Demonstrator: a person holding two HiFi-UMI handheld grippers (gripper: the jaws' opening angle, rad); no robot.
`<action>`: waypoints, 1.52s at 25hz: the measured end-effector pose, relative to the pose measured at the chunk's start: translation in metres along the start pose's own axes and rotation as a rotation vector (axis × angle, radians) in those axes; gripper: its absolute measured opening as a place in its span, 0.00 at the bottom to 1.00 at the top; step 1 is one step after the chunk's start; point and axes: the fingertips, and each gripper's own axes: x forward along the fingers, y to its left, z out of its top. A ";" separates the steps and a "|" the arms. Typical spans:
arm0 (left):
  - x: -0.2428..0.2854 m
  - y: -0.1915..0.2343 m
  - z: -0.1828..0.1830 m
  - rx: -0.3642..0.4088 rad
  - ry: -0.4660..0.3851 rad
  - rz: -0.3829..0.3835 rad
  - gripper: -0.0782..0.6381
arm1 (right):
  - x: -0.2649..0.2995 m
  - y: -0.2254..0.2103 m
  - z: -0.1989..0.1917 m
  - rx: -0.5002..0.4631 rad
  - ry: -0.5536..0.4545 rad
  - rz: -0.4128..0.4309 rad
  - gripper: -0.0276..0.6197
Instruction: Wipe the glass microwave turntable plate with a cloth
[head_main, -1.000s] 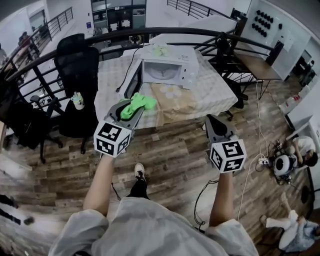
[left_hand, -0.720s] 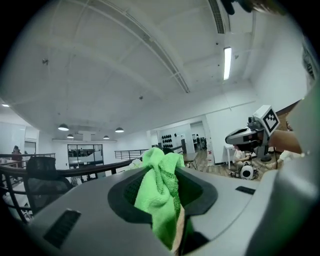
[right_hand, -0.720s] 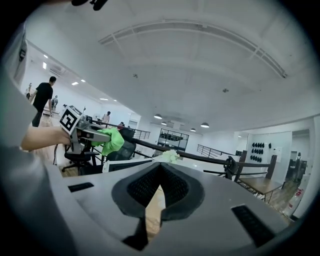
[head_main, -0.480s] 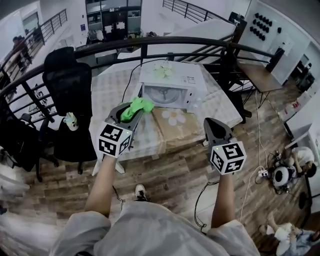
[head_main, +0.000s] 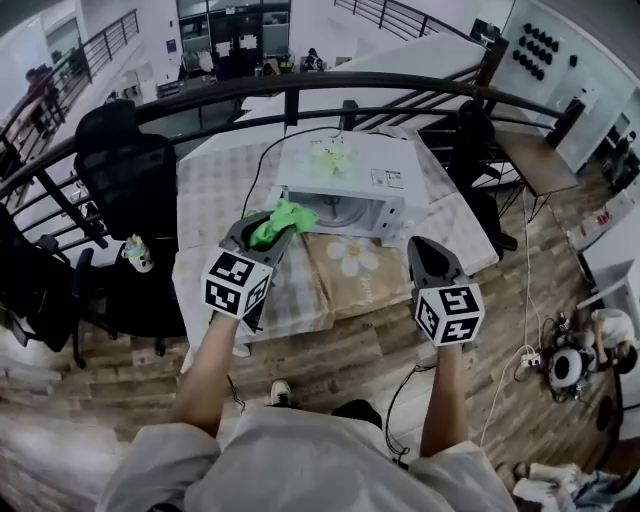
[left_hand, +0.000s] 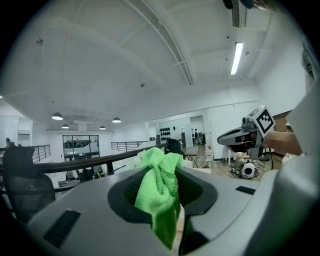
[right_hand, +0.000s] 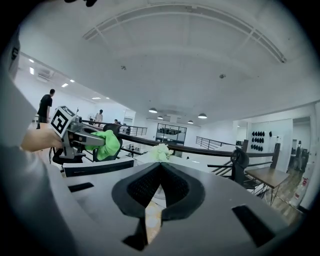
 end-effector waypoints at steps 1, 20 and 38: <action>0.009 0.000 -0.002 -0.004 0.008 0.005 0.29 | 0.008 -0.006 -0.004 0.000 0.005 0.012 0.06; 0.169 0.008 -0.100 -0.167 0.208 0.219 0.29 | 0.139 -0.094 -0.099 0.000 0.146 0.265 0.06; 0.287 0.063 -0.259 -0.265 0.316 0.366 0.30 | 0.198 -0.102 -0.194 0.028 0.176 0.156 0.05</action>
